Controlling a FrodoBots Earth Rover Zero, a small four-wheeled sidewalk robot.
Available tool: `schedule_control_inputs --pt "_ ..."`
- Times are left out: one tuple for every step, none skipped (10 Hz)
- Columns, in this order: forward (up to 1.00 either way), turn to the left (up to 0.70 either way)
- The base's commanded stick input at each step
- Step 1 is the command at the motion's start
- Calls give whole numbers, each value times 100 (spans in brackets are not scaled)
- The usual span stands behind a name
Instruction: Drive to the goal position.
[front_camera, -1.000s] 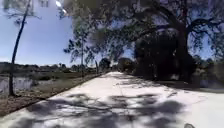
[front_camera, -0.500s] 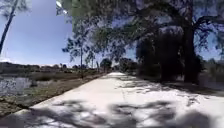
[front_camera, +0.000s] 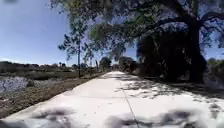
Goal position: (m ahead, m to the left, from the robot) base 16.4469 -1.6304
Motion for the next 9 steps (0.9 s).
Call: schedule_control_inputs --pt "100 0" --pt "100 0" --pt "100 0" --pt "100 0" --pt "100 0" --pt "100 0" --pt "100 0" --pt "100 0" --pt "100 0"
